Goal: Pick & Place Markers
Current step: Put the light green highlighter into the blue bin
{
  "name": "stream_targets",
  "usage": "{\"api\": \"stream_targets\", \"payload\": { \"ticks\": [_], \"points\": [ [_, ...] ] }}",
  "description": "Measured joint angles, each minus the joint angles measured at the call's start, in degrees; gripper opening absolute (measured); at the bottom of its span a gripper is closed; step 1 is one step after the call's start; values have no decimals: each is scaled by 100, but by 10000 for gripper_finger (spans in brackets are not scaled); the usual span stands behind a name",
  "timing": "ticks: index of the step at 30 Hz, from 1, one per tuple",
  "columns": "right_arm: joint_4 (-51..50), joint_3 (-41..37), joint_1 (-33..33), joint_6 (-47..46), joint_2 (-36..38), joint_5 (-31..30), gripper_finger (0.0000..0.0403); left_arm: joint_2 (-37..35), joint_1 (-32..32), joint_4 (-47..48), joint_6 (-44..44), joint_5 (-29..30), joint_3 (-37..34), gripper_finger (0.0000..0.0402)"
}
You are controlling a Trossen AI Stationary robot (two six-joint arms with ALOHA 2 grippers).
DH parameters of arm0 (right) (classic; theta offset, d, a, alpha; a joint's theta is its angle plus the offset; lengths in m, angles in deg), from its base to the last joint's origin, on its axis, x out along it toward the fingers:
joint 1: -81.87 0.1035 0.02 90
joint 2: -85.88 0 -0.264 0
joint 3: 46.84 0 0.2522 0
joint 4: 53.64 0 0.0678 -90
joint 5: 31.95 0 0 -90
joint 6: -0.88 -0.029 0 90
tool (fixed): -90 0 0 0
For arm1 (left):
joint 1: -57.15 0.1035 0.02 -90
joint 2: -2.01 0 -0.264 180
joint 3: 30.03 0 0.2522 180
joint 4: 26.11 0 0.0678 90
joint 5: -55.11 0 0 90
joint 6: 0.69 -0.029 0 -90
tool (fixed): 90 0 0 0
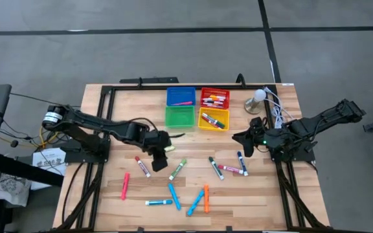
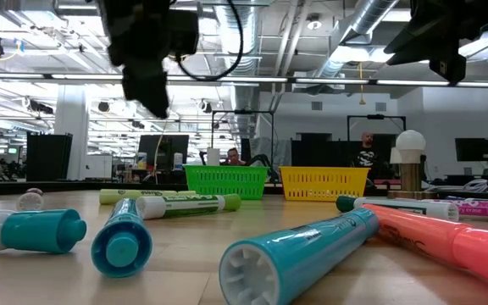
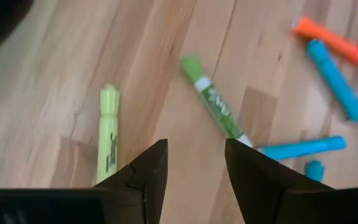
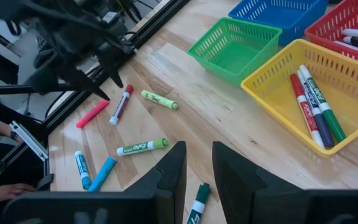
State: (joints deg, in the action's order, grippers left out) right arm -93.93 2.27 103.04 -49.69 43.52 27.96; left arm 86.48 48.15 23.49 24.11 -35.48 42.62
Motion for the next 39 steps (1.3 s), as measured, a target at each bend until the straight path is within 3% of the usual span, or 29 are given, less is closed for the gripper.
{"api": "stream_targets", "payload": {
  "ticks": [10, 23, 29, 39],
  "points": [
    [-1, 0, 0, 0, -1, 2, 67, -4, 62, -297, -52, 255, -656, 159],
    [1, 0, 0, 0, -1, 2, 67, 5, 595, -576, -547, 510, -758, 159],
    [-2, 0, 0, 2, -1, 2, 67, 269, 755, -758, -737, 237, -758, 159],
    [-4, 0, 0, 2, -1, 3, 67, 891, 751, -806, -1225, 262, -758, 159]
  ]
}}
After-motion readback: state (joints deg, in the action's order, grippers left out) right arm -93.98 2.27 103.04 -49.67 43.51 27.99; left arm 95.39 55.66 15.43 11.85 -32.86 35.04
